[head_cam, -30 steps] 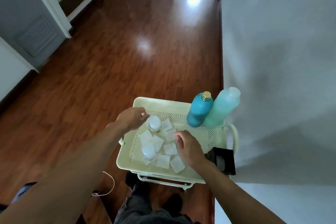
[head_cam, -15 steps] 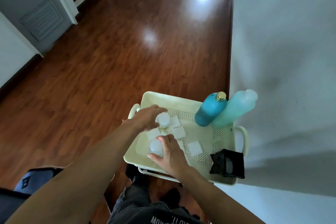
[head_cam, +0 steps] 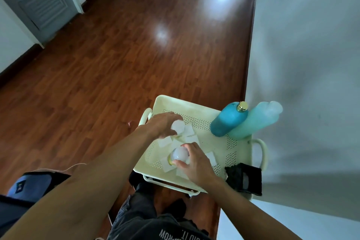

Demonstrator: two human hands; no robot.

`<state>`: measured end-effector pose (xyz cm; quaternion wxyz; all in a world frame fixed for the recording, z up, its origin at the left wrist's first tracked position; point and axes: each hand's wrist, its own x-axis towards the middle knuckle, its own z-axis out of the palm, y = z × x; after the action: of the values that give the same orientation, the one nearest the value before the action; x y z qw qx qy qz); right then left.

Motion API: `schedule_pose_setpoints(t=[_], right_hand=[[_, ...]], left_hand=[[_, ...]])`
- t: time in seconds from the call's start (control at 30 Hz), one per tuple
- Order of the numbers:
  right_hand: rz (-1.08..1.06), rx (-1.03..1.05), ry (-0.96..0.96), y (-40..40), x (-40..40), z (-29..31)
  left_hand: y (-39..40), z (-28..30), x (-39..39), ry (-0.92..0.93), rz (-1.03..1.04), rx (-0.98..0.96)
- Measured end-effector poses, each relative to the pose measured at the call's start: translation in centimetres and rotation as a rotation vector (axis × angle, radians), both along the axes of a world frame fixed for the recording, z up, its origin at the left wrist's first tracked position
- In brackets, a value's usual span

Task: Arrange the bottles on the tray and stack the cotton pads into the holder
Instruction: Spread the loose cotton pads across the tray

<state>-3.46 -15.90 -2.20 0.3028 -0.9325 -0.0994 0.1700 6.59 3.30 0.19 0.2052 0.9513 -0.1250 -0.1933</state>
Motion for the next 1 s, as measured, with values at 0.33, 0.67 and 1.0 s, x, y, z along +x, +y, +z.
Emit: schedule_pose_setpoints(t=[0.33, 0.67, 1.0], right_hand=[[-0.096, -0.063, -0.032, -4.1, 5.7, 3.4], [-0.118, -0.287, -0.019, -1.7, 12.8, 3.7], [-0.001, -0.376, -0.102, -0.7, 15.3, 3.1]], left_hand=[[0.1, -0.1, 0.5, 0.025, 0.016, -0.042], [0.3, -0.7, 0.5, 0.040, 0.034, -0.081], [0.5, -0.8, 0.8, 0.039, 0.005, -0.081]])
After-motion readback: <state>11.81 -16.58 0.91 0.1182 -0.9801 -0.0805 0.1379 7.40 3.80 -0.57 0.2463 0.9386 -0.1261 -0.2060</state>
